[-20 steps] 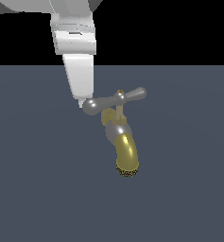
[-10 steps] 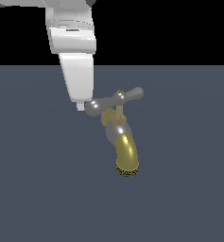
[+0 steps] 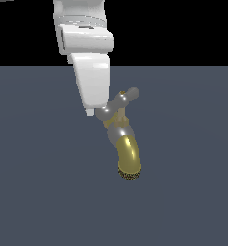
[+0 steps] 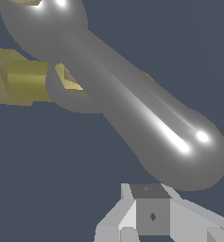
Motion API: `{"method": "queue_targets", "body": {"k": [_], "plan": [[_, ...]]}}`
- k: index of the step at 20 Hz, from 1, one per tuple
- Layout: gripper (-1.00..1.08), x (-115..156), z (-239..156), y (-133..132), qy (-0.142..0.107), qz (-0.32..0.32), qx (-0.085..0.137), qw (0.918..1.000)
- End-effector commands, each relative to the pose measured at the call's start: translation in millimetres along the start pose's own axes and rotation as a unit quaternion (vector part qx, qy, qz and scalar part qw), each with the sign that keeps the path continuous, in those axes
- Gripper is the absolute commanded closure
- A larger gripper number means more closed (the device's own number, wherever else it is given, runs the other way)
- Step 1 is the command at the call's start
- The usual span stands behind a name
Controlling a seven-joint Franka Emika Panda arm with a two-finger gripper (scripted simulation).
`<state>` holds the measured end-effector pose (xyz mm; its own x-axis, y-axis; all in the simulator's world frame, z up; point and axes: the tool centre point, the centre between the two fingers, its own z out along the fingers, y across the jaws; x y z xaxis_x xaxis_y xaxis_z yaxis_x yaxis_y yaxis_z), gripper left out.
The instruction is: Turn on the faucet by rotating a designated handle.
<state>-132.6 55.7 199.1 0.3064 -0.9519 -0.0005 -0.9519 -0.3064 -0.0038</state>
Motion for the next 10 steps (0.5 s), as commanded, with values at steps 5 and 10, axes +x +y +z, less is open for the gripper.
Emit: {"method": "queue_targets", "body": {"k": [5,10], "plan": [[1.08,27.7,0.1,24.4,0.000,0.015,-0.001,0.9999],[1.08,39.8,0.0,40.8,0.000,0.016,-0.002,0.9999]]}}
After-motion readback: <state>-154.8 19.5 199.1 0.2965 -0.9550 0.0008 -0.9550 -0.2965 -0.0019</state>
